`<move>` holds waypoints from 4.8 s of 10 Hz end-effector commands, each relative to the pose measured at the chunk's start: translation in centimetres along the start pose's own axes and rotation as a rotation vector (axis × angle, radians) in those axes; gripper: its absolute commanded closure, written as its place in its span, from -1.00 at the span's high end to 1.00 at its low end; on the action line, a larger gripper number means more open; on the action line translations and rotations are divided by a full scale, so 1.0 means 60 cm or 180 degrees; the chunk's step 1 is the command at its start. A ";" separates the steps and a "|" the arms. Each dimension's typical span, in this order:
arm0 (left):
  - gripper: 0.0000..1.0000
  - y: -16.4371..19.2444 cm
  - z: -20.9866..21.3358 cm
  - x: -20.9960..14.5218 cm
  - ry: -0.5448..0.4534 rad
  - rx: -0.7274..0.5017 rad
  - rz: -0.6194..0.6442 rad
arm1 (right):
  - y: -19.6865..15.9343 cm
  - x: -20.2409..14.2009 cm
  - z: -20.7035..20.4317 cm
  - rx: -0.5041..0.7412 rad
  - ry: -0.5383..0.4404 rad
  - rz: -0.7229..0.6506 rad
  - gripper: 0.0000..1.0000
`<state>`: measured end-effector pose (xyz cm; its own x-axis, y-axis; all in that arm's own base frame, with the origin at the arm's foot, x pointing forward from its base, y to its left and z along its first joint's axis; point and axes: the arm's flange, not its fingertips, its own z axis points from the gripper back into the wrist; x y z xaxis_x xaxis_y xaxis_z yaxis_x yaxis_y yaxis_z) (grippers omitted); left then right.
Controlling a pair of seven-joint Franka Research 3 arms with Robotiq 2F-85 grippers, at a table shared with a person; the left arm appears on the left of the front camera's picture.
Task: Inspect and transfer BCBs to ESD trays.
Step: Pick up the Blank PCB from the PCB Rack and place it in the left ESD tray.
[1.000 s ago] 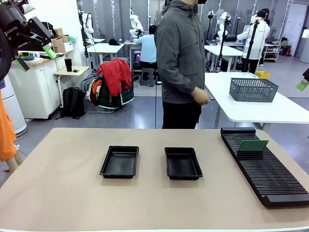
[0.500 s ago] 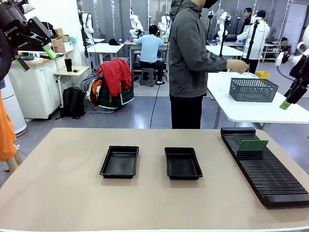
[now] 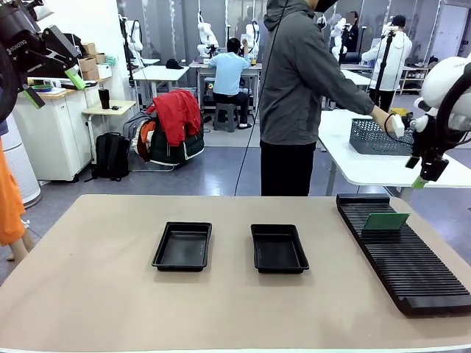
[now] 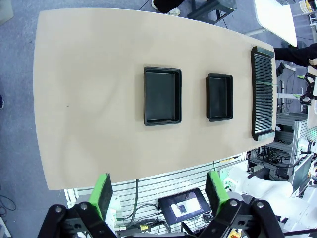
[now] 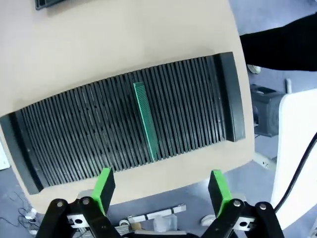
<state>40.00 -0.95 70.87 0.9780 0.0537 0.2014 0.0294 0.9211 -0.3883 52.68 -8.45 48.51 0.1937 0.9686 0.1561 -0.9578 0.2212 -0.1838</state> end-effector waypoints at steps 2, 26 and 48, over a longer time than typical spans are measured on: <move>1.00 0.002 0.000 -0.001 0.0001 -0.0008 0.0007 | -0.019 -0.003 -0.057 0.0004 0.0156 0.0300 1.00; 1.00 0.002 0.000 -0.001 0.0001 -0.0008 0.0007 | 0.015 0.022 -0.227 0.0201 0.0302 0.0575 1.00; 1.00 0.002 0.000 -0.001 0.0001 -0.0008 0.0007 | 0.024 0.009 -0.227 0.0207 0.0207 0.0695 -1.00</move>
<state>40.00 -0.95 70.87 0.9780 0.0538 0.2015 0.0293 0.9211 -0.3883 54.95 -5.85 35.36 0.0126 0.9990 0.0437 -0.9911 0.0183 -0.1318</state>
